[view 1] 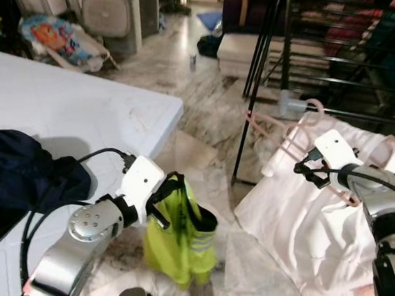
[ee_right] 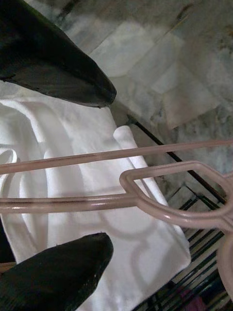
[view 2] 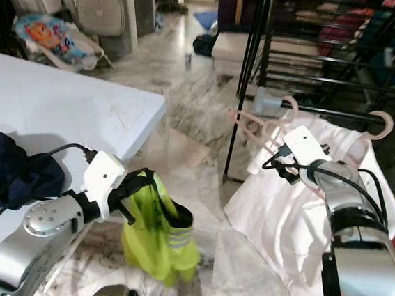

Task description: Hang hanger

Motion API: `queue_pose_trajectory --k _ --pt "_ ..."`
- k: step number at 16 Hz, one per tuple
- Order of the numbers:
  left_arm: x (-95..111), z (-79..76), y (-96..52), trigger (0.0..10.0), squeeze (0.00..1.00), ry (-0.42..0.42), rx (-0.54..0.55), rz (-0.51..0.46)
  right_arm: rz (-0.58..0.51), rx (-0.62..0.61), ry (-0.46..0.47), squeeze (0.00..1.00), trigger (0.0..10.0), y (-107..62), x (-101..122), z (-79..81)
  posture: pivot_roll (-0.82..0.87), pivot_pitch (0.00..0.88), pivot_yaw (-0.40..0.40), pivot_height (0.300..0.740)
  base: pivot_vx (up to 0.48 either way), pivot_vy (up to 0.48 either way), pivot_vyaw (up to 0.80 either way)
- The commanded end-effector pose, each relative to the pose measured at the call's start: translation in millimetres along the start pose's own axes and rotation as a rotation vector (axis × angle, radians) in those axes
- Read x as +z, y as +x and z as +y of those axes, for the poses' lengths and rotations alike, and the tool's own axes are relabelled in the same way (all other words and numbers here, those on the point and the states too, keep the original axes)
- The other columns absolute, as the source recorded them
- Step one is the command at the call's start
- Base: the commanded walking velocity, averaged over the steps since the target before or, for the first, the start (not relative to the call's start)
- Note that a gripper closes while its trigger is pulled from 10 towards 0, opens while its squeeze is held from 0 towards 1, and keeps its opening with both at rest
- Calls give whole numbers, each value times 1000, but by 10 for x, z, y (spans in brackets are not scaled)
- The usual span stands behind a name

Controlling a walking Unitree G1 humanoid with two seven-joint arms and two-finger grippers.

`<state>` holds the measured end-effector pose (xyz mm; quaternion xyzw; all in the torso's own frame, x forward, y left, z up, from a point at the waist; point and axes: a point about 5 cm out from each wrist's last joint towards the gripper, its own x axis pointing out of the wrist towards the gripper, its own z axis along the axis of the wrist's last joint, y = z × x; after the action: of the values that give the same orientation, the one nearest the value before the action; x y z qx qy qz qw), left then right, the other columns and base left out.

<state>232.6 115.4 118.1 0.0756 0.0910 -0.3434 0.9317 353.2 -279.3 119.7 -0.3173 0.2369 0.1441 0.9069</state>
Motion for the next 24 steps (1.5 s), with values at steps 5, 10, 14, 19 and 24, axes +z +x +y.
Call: queue_pose_trajectory --k 5,10,14,19,24 --pt "68 -23 -143 10000 0 2 -38 12 27 -21 -12 0 10000 -2 -1 -55 102 78 79 740 0 0 0" --pt "75 -51 -158 10000 0 -4 -71 33 35 -43 6 0 0 -49 -54 -133 94 87 98 740 0 0 0" --pt "74 -76 -157 10000 0 -6 -87 40 15 -23 38 0 0 -75 7 -202 91 82 98 740 0 0 0" --pt "78 -70 -124 10000 0 -3 -94 41 28 1 54 0 0 -96 11 -239 88 69 93 740 0 0 0" --pt "79 -78 -92 10000 0 2 -107 37 24 14 57 0 0 -112 46 -278 82 48 88 740 0 0 0"
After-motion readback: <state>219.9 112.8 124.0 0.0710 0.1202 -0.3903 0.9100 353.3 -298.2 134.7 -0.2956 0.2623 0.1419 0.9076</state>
